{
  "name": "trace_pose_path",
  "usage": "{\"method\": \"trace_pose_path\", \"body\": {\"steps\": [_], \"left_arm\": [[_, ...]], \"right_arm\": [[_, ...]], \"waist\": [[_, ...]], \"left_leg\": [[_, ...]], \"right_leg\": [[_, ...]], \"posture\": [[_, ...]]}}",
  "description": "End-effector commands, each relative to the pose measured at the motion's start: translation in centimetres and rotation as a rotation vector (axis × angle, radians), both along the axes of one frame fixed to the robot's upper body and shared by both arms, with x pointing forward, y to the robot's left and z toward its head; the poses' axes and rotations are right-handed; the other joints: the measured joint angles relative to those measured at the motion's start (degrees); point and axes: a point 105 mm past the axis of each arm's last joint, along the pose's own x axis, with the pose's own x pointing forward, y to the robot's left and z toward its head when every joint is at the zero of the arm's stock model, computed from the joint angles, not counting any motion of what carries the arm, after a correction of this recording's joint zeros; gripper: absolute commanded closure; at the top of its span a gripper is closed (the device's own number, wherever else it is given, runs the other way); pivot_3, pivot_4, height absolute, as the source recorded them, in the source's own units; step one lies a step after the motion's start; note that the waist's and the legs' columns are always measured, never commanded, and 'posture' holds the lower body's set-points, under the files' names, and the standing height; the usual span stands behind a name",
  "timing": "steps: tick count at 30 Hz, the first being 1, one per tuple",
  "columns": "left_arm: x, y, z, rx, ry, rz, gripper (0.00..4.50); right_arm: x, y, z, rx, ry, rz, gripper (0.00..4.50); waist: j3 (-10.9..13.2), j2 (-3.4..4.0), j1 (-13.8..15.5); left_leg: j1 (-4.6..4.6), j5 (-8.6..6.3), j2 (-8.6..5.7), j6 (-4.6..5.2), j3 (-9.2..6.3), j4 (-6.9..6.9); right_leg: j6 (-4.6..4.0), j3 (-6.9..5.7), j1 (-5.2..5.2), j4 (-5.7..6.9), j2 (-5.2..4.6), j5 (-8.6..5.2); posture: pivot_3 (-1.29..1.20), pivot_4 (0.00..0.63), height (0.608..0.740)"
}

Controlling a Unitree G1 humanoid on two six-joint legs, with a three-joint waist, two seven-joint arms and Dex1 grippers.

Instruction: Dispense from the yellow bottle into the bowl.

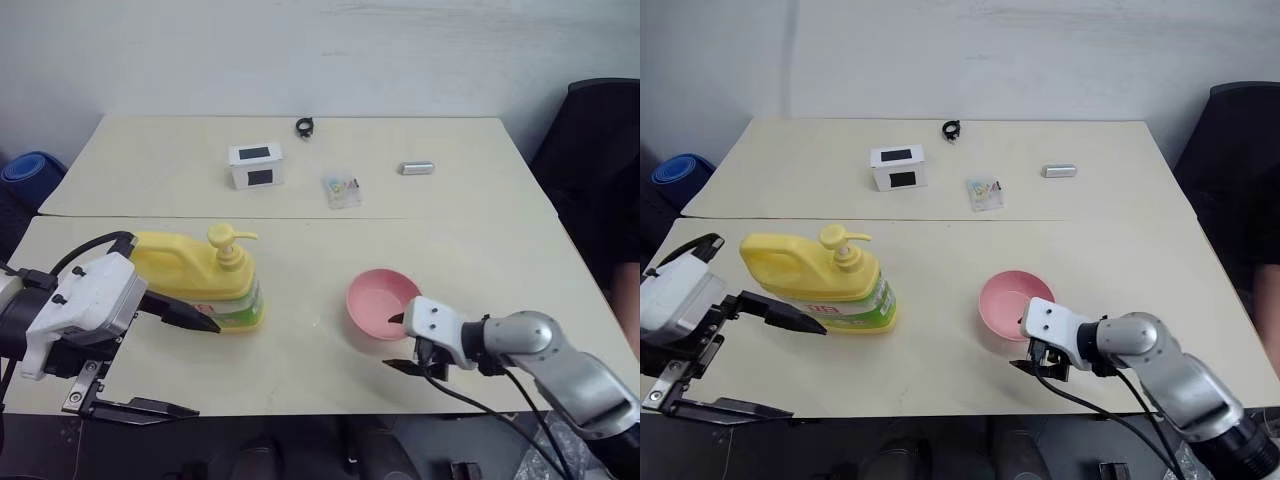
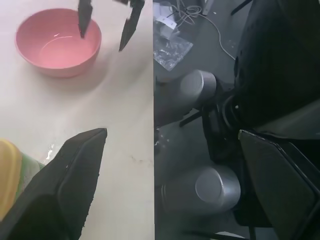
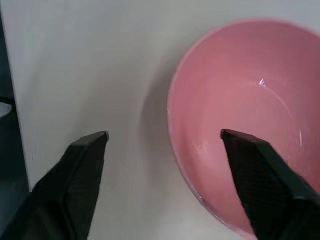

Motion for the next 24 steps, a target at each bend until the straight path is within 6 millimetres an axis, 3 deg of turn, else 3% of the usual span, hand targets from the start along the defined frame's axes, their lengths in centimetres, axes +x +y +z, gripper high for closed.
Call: {"method": "trace_pose_path", "body": {"steps": [1,2,7,8,10,14,15,21,24], "left_arm": [[0.3,-0.1,0.5,0.004,-0.030,0.006,0.00],[0.4,-0.2,0.6,0.005,-0.031,0.007,0.00],[0.7,-0.2,0.9,0.007,-0.045,0.023,0.00],[0.7,-0.2,0.9,0.004,-0.048,0.024,0.00],[0.8,-0.3,1.0,-0.005,-0.054,0.026,0.00],[1.0,-0.4,1.1,-0.019,-0.063,0.042,0.00],[1.1,-0.3,1.1,-0.019,-0.068,0.048,0.00],[2.2,-0.1,2.3,-0.070,-0.130,0.105,0.00],[4.2,0.4,6.2,-0.236,-0.216,0.183,0.00]], "right_arm": [[0.3,0.5,-0.2,-0.012,-0.048,0.018,2.04],[0.4,0.5,-0.4,-0.015,-0.050,0.014,2.40],[1.6,0.6,-0.7,-0.005,-0.086,-0.016,2.40],[1.6,0.6,-0.7,-0.006,-0.088,-0.013,2.57],[1.6,0.7,-0.9,-0.011,-0.091,0.005,2.98],[1.9,0.8,-0.2,0.007,-0.117,0.012,4.32],[2.0,0.7,0.1,0.011,-0.123,0.013,4.46],[2.2,0.4,3.2,-0.032,-0.165,0.098,4.46],[2.6,1.2,7.0,-0.043,-0.186,0.231,4.46]], "waist": [[0.0,-0.02,0.0],[0.0,-0.03,0.0],[0.0,-0.03,-0.1],[0.0,-0.03,-0.1],[0.0,-0.03,0.0],[0.0,-0.05,0.0],[0.0,-0.10,-0.1],[0.0,-0.13,0.0],[0.1,-0.27,-0.1]], "left_leg": [[0.00,0.00,0.00,0.00,0.00,0.00],[0.00,0.00,0.00,0.00,0.00,0.01],[0.01,0.00,0.00,0.00,0.01,0.01],[0.02,0.00,0.00,0.00,0.02,0.01],[0.02,0.00,0.00,0.00,0.02,0.01],[0.02,0.00,0.00,0.00,0.01,0.01],[0.04,0.00,0.00,0.00,0.02,0.03],[0.13,0.00,0.00,0.00,0.03,0.03],[0.23,0.00,-0.01,0.01,0.02,0.06]], "right_leg": [[0.00,0.00,0.00,0.00,0.01,0.00],[0.01,0.00,0.00,0.00,0.02,0.00],[0.01,0.03,0.00,0.02,0.04,0.01],[0.02,0.04,0.00,0.03,0.05,0.01],[0.01,0.05,0.00,0.06,0.05,0.01],[0.02,0.05,0.00,0.08,0.06,0.01],[0.02,0.07,0.00,0.10,0.06,0.01],[0.00,0.11,0.02,0.22,0.07,-0.01],[0.02,0.23,0.04,0.30,0.09,0.01]], "posture": [[0.00,0.150,0.740],[0.00,0.150,0.740],[0.00,0.150,0.740],[0.00,0.150,0.740],[0.00,0.150,0.740],[0.00,0.150,0.740],[0.00,0.150,0.740],[0.00,0.150,0.740],[0.00,0.150,0.740]]}}
